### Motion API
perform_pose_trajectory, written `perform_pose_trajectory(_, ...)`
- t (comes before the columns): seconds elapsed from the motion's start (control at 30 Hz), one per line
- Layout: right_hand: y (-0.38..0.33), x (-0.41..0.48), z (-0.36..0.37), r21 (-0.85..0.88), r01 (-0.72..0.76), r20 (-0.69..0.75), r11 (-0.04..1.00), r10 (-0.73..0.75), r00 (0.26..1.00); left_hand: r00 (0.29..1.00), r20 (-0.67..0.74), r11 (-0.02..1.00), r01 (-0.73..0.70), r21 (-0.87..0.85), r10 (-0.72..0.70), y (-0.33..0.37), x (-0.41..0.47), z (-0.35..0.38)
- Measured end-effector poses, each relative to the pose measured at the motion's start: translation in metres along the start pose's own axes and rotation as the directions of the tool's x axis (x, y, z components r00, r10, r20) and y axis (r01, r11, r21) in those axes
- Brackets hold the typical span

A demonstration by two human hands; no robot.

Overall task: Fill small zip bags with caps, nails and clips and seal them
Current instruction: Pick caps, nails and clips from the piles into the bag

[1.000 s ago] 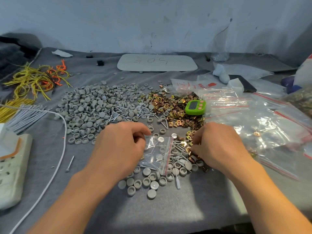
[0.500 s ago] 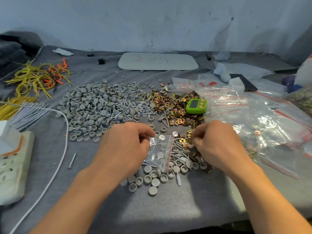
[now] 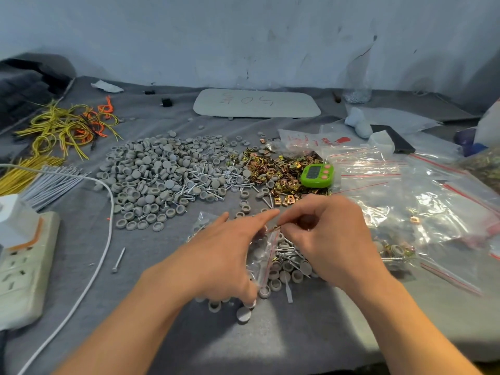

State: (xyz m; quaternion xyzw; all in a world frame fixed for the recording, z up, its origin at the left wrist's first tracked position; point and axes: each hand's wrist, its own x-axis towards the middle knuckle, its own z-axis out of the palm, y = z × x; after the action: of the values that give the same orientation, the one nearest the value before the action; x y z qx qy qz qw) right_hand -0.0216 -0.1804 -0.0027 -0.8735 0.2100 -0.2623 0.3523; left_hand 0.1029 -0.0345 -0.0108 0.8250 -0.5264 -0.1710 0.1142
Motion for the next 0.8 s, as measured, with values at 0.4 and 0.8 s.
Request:
perform_pose_trajectory(0.4,0.000,0.002,0.000,-0.154,-0.032,-0.080,0.988,0.019,0.997,0.880,-0.417,0.903,0.030,-0.429,-0.228,-0.013,-0.005,-0.008)
perform_pose_trajectory(0.8,-0.024,0.010,0.020,-0.220,0.133,-0.214,0.966,-0.181,0.960,0.850,-0.461,0.874,-0.001,-0.486,-0.255,-0.018,-0.017,-0.013)
